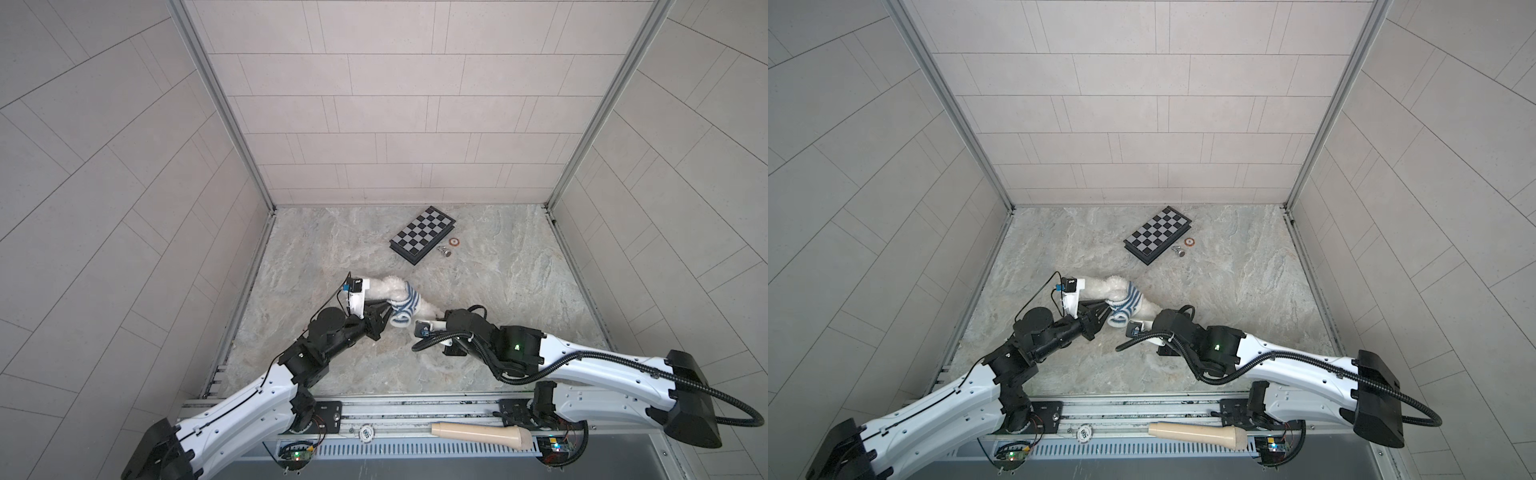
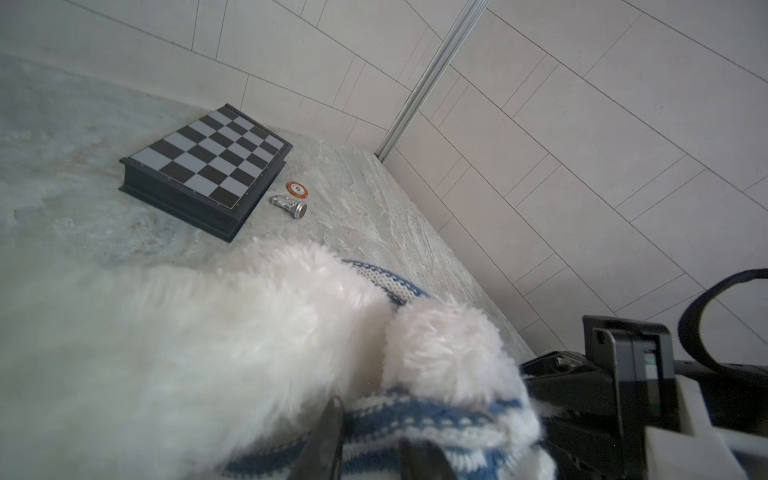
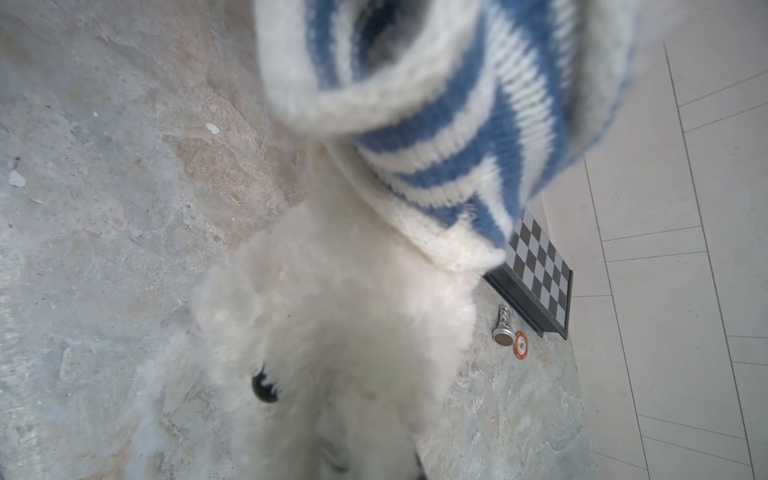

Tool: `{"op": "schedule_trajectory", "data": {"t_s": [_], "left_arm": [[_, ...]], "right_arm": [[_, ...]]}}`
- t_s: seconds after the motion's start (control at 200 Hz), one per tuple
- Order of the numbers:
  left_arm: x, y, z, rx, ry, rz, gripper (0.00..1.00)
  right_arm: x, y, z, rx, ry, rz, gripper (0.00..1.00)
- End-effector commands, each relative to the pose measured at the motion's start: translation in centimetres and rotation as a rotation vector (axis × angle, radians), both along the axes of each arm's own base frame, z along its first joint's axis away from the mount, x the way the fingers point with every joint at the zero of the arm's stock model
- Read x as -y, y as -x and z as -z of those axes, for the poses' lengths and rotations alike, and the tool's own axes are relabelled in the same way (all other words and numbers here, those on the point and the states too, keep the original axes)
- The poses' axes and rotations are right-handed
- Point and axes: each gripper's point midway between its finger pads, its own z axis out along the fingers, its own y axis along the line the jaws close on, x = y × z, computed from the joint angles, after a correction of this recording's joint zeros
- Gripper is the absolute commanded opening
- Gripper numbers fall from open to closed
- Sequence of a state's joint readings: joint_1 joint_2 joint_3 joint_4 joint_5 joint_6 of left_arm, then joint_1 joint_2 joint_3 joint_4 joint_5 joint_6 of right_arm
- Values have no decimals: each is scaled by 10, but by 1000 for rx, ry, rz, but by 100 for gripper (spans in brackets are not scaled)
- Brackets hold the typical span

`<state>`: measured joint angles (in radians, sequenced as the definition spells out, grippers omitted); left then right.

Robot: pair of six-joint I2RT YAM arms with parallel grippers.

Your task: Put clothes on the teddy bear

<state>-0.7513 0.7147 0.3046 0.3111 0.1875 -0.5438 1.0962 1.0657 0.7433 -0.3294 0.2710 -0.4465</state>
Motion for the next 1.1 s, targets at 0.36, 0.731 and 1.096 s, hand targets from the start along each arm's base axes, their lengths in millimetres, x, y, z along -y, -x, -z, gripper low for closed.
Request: {"op": "schedule_trajectory", "data": {"t_s": [0.36, 0.731, 1.096], "left_arm": [[-8, 33, -7, 16, -207, 110, 56], [9, 26, -7, -70, -221, 134, 31], [15, 12, 28, -287, -231, 22, 35]], "right_arm": [[-3, -26, -29, 82, -23, -2, 0], [3, -38, -30, 74, -35, 60, 0], [5, -37, -28, 73, -75, 82, 0]]}}
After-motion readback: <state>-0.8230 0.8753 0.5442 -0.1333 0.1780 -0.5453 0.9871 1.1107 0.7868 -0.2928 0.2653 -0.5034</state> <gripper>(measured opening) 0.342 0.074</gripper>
